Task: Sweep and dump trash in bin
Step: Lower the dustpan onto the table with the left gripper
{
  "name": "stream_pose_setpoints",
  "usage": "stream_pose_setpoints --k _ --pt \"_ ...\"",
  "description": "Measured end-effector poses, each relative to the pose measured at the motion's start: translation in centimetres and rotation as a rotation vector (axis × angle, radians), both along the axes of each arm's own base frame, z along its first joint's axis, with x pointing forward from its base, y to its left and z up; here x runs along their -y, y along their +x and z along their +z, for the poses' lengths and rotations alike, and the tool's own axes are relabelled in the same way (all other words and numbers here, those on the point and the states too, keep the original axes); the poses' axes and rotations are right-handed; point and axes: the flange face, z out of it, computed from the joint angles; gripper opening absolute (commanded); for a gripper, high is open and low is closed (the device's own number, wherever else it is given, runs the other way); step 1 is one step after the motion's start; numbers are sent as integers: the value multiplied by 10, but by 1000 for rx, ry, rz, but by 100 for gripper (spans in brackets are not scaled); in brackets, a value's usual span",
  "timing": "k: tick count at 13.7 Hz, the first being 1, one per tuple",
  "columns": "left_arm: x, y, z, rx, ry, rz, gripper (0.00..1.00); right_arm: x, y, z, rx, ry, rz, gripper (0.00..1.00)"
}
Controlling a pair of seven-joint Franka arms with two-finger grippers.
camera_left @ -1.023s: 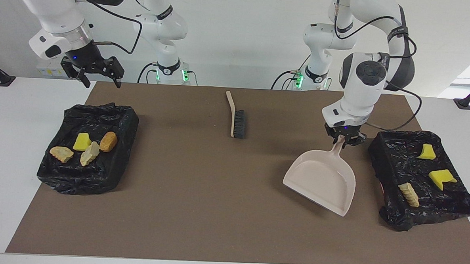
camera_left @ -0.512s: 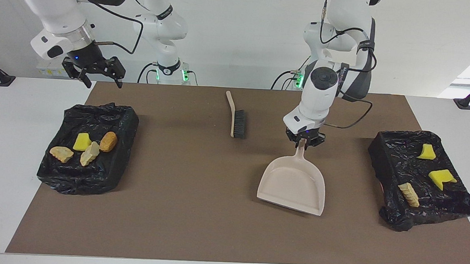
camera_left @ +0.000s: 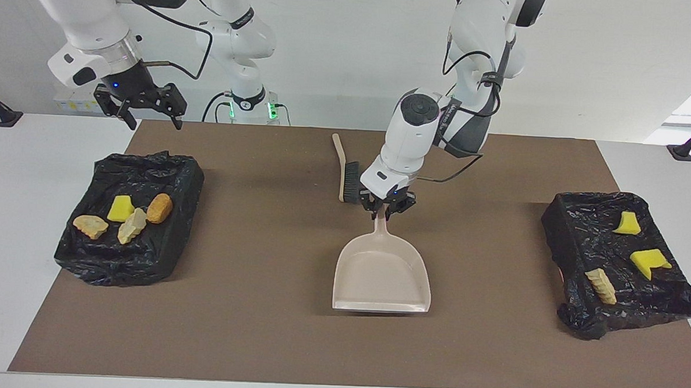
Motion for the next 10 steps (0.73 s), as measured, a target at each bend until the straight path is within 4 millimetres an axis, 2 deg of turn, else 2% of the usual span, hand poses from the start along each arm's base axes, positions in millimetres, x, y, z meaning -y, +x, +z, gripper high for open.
stream_pose_setpoints --k 2,5,8,9,10 --pt "24 4 -7 -24 13 35 0 0 0 0 0 0 0 100" --pt "64 2 -35 -39 37 60 0 0 0 0 0 0 0 100" --pt "79 -5 -44 -47 46 70 0 0 0 0 0 0 0 100" --pt "78 -5 -43 -51 50 70 31 0 0 0 0 0 0 100" --pt "78 -5 -43 -56 55 71 69 0 0 0 0 0 0 100"
